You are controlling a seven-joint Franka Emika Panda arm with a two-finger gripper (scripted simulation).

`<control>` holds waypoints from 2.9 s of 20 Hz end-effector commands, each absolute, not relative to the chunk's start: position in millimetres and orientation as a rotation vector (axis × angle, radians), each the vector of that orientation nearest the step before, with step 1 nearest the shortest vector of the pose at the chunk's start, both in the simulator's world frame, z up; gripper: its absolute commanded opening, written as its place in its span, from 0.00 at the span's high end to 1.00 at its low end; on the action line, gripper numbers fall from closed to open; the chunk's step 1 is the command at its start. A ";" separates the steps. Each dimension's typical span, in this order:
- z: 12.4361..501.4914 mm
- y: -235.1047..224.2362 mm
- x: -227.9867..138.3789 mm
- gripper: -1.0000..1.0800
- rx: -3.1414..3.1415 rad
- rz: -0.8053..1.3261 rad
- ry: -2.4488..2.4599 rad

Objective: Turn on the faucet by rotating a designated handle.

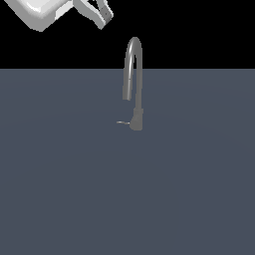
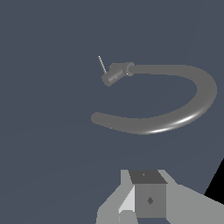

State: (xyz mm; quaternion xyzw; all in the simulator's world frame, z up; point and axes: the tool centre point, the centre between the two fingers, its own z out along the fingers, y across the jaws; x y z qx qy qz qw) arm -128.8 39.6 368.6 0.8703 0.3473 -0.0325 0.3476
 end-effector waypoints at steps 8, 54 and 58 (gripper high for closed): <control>329.5 52.4 -105.7 1.00 1.997 -0.101 1.074; 162.9 58.3 -33.4 1.00 0.900 -0.144 1.487; 148.5 54.7 -27.4 1.00 0.801 -0.149 1.505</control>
